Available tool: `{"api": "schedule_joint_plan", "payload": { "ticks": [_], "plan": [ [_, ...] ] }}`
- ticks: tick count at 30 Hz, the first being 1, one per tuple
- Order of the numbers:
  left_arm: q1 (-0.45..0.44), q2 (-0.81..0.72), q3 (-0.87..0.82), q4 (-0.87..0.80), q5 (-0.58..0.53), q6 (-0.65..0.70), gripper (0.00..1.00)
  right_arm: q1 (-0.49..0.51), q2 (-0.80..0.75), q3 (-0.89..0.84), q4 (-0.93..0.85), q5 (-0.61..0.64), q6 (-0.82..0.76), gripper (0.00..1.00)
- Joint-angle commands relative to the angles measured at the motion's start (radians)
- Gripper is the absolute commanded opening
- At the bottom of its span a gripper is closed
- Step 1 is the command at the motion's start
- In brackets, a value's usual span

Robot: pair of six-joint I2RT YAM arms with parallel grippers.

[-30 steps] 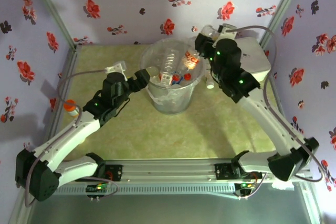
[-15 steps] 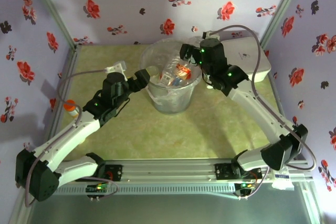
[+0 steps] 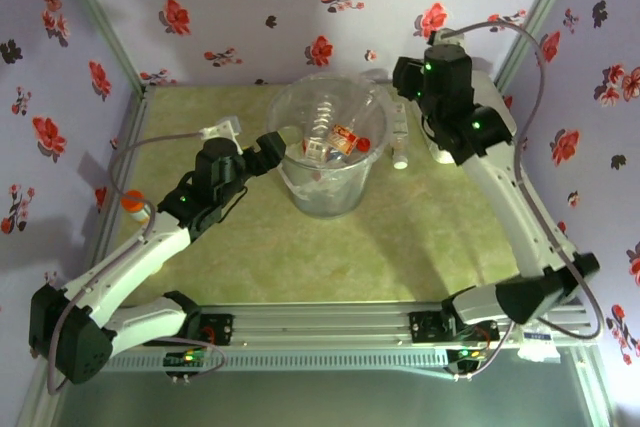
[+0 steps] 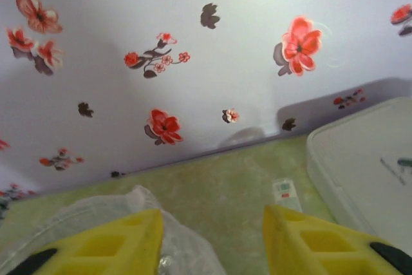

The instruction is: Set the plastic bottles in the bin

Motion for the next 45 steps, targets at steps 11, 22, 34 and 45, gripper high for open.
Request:
{"api": "schedule_joint_plan", "payload": {
  "ticks": [11,22,34,45],
  "plan": [
    [0.009,-0.009,-0.008,-0.036,0.006,0.031,0.92,-0.002,0.206,0.065,-0.015,-0.218,-0.065,0.19],
    [0.009,0.026,0.013,-0.015,0.025,0.031,0.92,0.064,0.203,0.024,-0.125,-0.339,-0.057,0.20],
    [0.009,0.024,0.022,-0.027,0.032,0.041,0.92,-0.022,0.162,0.156,-0.219,-0.291,-0.049,0.61],
    [0.009,-0.005,0.001,-0.042,0.030,0.043,0.92,-0.299,0.127,-0.077,-0.052,-0.257,0.064,0.78]
  ]
}}
